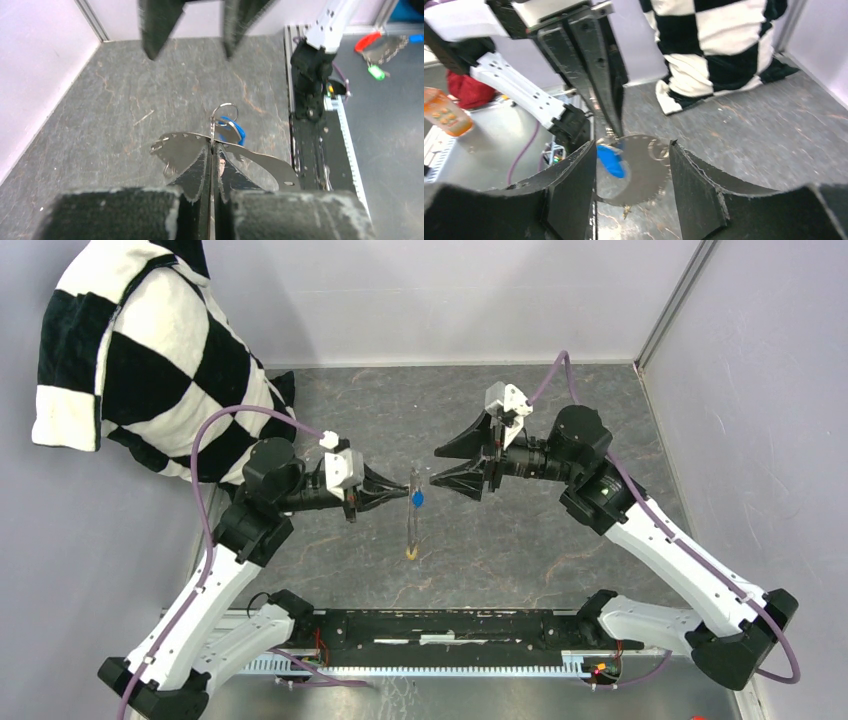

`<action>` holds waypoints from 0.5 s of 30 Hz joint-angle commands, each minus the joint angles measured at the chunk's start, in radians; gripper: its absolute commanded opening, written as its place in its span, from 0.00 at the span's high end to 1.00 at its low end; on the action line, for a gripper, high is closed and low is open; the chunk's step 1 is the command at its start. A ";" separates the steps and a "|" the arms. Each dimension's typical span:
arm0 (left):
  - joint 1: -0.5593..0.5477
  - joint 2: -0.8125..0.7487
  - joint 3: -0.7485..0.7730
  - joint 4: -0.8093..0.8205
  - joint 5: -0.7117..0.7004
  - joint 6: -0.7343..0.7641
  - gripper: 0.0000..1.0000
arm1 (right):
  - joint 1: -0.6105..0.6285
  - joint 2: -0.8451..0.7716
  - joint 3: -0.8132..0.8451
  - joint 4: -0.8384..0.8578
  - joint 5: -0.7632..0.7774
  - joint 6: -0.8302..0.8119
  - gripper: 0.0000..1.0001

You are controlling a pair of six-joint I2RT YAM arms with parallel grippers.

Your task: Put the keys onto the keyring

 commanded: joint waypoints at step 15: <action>-0.004 0.029 0.023 0.252 -0.069 -0.235 0.98 | -0.002 0.048 -0.117 0.417 -0.112 0.329 0.55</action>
